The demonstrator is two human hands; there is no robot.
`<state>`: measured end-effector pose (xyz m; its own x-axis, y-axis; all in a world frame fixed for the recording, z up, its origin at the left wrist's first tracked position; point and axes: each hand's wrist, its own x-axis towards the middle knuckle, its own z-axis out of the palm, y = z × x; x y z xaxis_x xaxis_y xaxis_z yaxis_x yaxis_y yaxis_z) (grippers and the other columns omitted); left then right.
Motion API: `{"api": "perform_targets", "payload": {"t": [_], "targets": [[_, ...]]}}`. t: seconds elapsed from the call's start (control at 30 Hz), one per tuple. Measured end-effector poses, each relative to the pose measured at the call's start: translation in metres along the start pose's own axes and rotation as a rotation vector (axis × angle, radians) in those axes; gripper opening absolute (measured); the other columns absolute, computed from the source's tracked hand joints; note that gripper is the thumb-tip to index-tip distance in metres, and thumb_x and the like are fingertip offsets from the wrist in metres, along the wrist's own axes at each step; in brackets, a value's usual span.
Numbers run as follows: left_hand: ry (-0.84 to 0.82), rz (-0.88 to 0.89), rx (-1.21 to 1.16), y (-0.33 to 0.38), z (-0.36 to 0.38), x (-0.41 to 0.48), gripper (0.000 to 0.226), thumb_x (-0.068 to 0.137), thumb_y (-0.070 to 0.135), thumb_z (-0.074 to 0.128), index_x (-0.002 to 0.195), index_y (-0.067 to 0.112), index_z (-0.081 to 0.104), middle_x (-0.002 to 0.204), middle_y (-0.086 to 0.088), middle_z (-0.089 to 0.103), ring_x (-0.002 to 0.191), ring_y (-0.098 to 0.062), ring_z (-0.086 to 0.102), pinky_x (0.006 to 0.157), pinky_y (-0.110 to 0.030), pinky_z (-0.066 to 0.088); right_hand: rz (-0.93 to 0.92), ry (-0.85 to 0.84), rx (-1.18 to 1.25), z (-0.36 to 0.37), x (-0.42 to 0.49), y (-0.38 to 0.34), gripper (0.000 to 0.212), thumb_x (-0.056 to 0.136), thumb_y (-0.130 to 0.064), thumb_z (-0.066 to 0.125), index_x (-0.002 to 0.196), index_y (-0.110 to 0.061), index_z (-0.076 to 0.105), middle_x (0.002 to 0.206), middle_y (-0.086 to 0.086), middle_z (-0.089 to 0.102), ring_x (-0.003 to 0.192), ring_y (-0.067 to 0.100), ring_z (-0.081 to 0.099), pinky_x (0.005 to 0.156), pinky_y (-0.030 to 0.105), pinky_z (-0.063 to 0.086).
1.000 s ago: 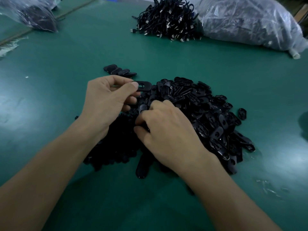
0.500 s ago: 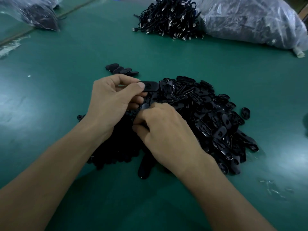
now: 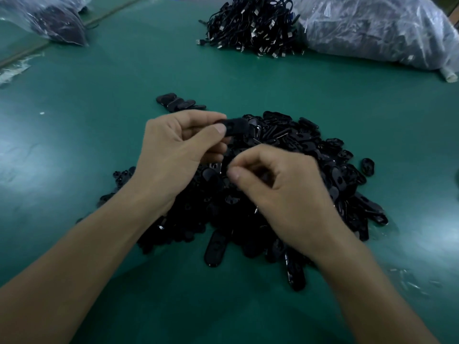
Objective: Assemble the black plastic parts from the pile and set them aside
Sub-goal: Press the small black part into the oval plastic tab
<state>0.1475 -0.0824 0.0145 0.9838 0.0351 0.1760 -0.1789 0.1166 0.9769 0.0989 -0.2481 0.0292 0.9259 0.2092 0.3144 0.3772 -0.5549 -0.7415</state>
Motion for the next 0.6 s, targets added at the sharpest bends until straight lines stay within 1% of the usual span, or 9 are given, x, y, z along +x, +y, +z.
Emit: {"api": "perform_targets", "payload": {"t": [0.03, 0.1, 0.17, 0.3, 0.37, 0.43, 0.5, 0.57, 0.6], "targets": [[0.038, 0.009, -0.009, 0.001, -0.001, 0.001, 0.015, 0.091, 0.006, 0.07, 0.087, 0.021, 0.075, 0.075, -0.005, 0.076, 0.062, -0.01, 0.069, 0.059, -0.019, 0.055, -0.016, -0.067, -0.047, 0.005, 0.0, -0.003, 0.005, 0.094, -0.025, 0.068, 0.092, -0.027, 0.072, 0.081, -0.012, 0.069, 0.076, 0.004, 0.063, 0.07, 0.025, 0.053], [0.104, 0.011, -0.028, 0.002, -0.003, 0.004, 0.013, 0.091, 0.007, 0.069, 0.085, 0.018, 0.07, 0.075, -0.005, 0.076, 0.063, -0.011, 0.069, 0.058, -0.019, 0.054, -0.06, -0.184, -0.181, 0.016, 0.0, -0.008, 0.008, 0.096, -0.03, 0.064, 0.098, -0.027, 0.071, 0.089, -0.01, 0.068, 0.087, 0.009, 0.058, 0.078, 0.036, 0.051], [0.137, -0.009, -0.048, 0.002, -0.005, 0.006, 0.015, 0.091, 0.009, 0.07, 0.081, 0.018, 0.065, 0.076, -0.005, 0.076, 0.065, -0.012, 0.069, 0.059, -0.02, 0.055, -0.107, -0.24, -0.267, 0.025, 0.001, -0.012, 0.011, 0.098, -0.029, 0.06, 0.102, -0.023, 0.069, 0.093, -0.006, 0.068, 0.092, 0.015, 0.053, 0.079, 0.039, 0.044], [0.127, -0.059, -0.052, -0.001, -0.005, 0.008, 0.018, 0.09, 0.017, 0.073, 0.075, 0.018, 0.064, 0.073, 0.001, 0.072, 0.071, -0.011, 0.066, 0.066, -0.021, 0.053, -0.144, -0.259, -0.319, 0.031, 0.001, -0.014, 0.015, 0.101, -0.025, 0.057, 0.105, -0.018, 0.07, 0.098, -0.002, 0.069, 0.097, 0.02, 0.053, 0.082, 0.038, 0.042], [0.117, -0.067, -0.04, -0.002, -0.005, 0.008, 0.019, 0.089, 0.019, 0.074, 0.072, 0.02, 0.066, 0.069, 0.005, 0.068, 0.07, -0.009, 0.062, 0.066, -0.02, 0.051, -0.146, -0.256, -0.33, 0.031, 0.002, -0.013, 0.016, 0.101, -0.025, 0.056, 0.105, -0.019, 0.07, 0.099, -0.002, 0.068, 0.098, 0.02, 0.052, 0.084, 0.038, 0.042], [0.117, -0.068, -0.025, -0.003, -0.004, 0.008, 0.021, 0.089, 0.018, 0.074, 0.071, 0.022, 0.065, 0.065, 0.008, 0.065, 0.065, -0.006, 0.059, 0.062, -0.018, 0.05, -0.146, -0.2, -0.314, 0.031, 0.0, -0.011, 0.014, 0.1, -0.026, 0.059, 0.103, -0.021, 0.072, 0.097, -0.003, 0.067, 0.095, 0.019, 0.051, 0.083, 0.037, 0.042], [0.107, -0.071, -0.031, -0.003, -0.004, 0.007, 0.019, 0.088, 0.014, 0.074, 0.075, 0.02, 0.063, 0.062, 0.008, 0.065, 0.061, -0.006, 0.059, 0.061, -0.018, 0.05, -0.126, -0.147, -0.27, 0.03, -0.001, -0.011, 0.012, 0.098, -0.027, 0.062, 0.101, -0.022, 0.073, 0.094, -0.004, 0.064, 0.092, 0.019, 0.052, 0.083, 0.036, 0.043], [0.083, -0.083, -0.041, -0.003, -0.005, 0.007, 0.014, 0.088, 0.011, 0.074, 0.088, 0.019, 0.063, 0.063, 0.008, 0.066, 0.059, -0.006, 0.06, 0.06, -0.017, 0.051, -0.104, -0.143, -0.245, 0.029, -0.001, -0.01, 0.012, 0.098, -0.027, 0.062, 0.1, -0.023, 0.073, 0.092, -0.005, 0.062, 0.091, 0.018, 0.052, 0.083, 0.036, 0.044], [0.073, -0.089, -0.034, -0.003, -0.006, 0.008, 0.017, 0.087, 0.01, 0.074, 0.097, 0.02, 0.064, 0.065, 0.008, 0.067, 0.059, -0.006, 0.06, 0.06, -0.017, 0.051, -0.095, -0.154, -0.242, 0.029, -0.001, -0.01, 0.012, 0.098, -0.027, 0.062, 0.1, -0.024, 0.073, 0.091, -0.006, 0.061, 0.09, 0.018, 0.052, 0.082, 0.037, 0.044]]}}
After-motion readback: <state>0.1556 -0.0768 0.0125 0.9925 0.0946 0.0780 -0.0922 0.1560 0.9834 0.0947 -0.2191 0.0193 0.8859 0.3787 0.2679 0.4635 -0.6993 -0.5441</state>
